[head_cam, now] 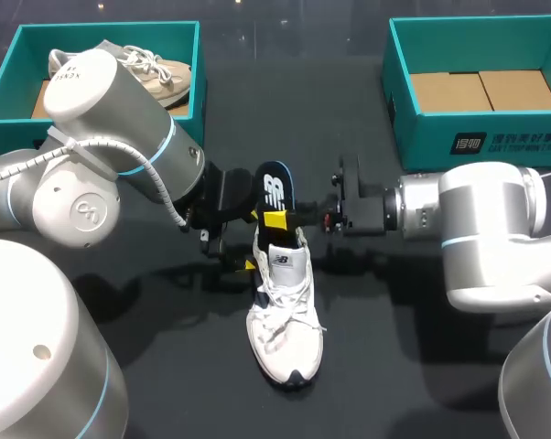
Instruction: Take the shoe out of the shoebox, open the shoe tongue, remove and reinsert the insole, then place the shoe into the shoebox
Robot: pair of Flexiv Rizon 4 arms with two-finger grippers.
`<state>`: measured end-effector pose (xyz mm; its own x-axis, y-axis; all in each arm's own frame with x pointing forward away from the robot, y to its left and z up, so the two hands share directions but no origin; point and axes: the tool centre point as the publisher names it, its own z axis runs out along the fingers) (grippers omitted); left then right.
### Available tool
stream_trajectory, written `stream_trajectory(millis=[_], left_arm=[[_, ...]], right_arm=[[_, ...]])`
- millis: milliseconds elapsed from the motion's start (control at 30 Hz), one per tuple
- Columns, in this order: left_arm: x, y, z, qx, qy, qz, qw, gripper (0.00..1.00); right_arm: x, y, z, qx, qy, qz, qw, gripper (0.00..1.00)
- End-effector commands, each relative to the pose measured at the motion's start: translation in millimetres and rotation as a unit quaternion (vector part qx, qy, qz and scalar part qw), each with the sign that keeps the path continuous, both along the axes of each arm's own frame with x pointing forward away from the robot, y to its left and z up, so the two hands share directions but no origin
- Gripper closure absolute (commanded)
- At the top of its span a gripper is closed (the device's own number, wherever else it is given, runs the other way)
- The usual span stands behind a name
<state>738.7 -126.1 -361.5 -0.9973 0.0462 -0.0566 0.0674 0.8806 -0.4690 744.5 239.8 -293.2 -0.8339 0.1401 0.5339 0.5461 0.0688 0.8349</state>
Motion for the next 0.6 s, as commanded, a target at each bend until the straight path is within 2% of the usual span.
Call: stream_trajectory(millis=[33, 233, 600], left_arm=[[-0.2, 0, 0, 0.001, -0.001, 0.0, 1.0, 0.0], [-0.2, 0, 0, 0.001, -0.001, 0.0, 1.0, 0.0], [-0.2, 0, 0, 0.001, -0.001, 0.0, 1.0, 0.0]], right_arm=[[10.4, 0, -1, -0.002, 0.005, 0.013, 1.0, 1.0], [11.6, 0, -15, 0.003, 0.027, 0.013, 1.0, 1.0], [-22.4, -4, -44, 0.011, 0.079, -0.006, 0.997, 1.0]])
